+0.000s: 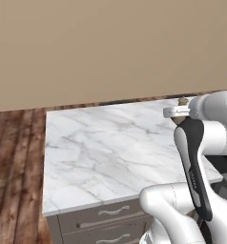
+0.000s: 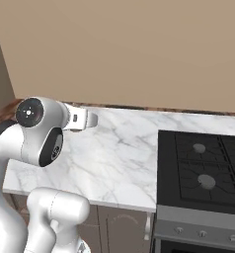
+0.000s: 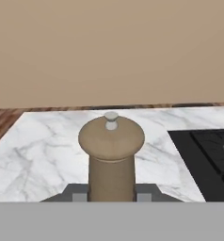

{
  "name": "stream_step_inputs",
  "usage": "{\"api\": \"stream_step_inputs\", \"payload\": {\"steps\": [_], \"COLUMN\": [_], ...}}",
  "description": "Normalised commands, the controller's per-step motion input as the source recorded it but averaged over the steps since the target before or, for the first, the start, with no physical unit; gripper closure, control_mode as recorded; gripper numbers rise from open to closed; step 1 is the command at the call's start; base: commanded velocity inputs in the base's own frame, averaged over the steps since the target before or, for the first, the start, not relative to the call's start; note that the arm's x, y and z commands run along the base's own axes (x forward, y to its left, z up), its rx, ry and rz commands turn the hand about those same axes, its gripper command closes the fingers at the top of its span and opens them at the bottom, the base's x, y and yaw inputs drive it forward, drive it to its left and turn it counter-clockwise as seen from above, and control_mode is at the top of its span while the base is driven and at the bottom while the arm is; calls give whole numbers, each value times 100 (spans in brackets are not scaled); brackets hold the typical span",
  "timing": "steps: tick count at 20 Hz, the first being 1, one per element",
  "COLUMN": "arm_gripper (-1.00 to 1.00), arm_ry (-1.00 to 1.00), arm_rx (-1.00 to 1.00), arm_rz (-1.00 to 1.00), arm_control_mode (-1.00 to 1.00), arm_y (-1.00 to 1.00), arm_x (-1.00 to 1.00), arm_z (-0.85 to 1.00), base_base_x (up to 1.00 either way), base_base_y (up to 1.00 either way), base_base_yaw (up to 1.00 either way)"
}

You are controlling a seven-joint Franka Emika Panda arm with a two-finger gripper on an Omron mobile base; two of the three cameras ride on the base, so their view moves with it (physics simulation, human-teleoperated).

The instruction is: Take 2 condiments from the cabinet and move them on the counter near the stove.Make sure the condiments are lined up with each other, next to each other.

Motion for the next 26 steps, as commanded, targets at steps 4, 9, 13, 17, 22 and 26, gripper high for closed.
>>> {"api": "stream_step_inputs", "payload": {"steps": [4,9,13,17,22,26], "arm_gripper": [100,100,100,100,100,100], "arm_ry": [0,0,0,7,6,1], "arm_rx": [0,0,0,-9,-16,-8], "arm_rz": [0,0,0,9,11,10], "arm_control_mode": [100,100,100,-100,-100,-100], "arm_y": [0,0,0,-5,-31,-62], "arm_x": [0,0,0,58,36,16], "arm_z": [0,0,0,-30,-33,-58], "base_base_x": [20,1,29,0,0,0], "base_base_y": [-2,0,0,0,0,0], "base_base_yaw": [0,0,0,0,0,0]}}
